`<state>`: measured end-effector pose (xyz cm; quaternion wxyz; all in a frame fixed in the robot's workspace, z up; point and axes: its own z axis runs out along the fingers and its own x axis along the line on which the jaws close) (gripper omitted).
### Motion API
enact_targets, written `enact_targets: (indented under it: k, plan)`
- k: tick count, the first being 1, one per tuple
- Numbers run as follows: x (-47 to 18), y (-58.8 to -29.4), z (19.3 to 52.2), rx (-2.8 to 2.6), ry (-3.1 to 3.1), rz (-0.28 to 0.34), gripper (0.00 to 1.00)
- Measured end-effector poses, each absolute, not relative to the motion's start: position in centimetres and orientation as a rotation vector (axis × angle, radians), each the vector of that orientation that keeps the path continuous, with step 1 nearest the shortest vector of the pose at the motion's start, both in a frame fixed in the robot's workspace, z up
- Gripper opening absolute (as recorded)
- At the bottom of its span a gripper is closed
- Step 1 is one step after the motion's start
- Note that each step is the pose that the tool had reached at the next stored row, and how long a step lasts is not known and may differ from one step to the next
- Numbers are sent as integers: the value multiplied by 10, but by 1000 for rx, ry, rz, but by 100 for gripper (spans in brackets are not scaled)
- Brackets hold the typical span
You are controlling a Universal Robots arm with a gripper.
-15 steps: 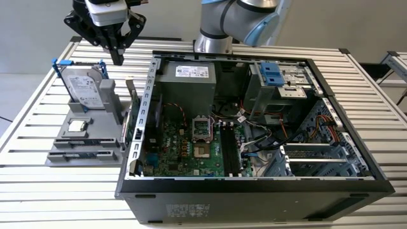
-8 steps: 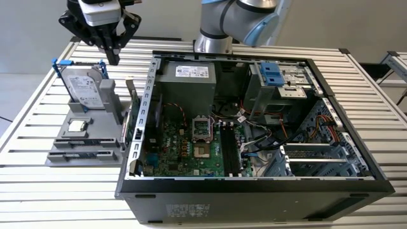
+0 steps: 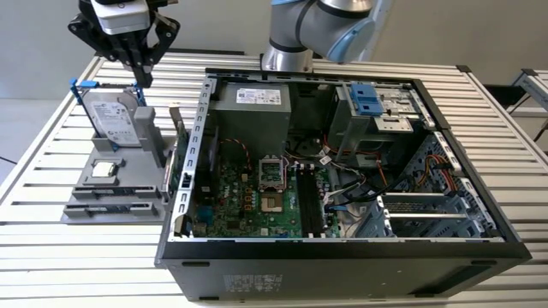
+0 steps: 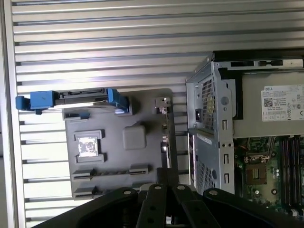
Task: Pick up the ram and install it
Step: 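Reach for the ram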
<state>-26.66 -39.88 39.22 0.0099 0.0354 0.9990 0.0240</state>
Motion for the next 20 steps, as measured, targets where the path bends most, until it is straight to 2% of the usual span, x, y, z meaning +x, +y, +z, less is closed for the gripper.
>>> enact_targets:
  k: [20]
  plan:
    - [-284,-399,392,111,3119,75,0]
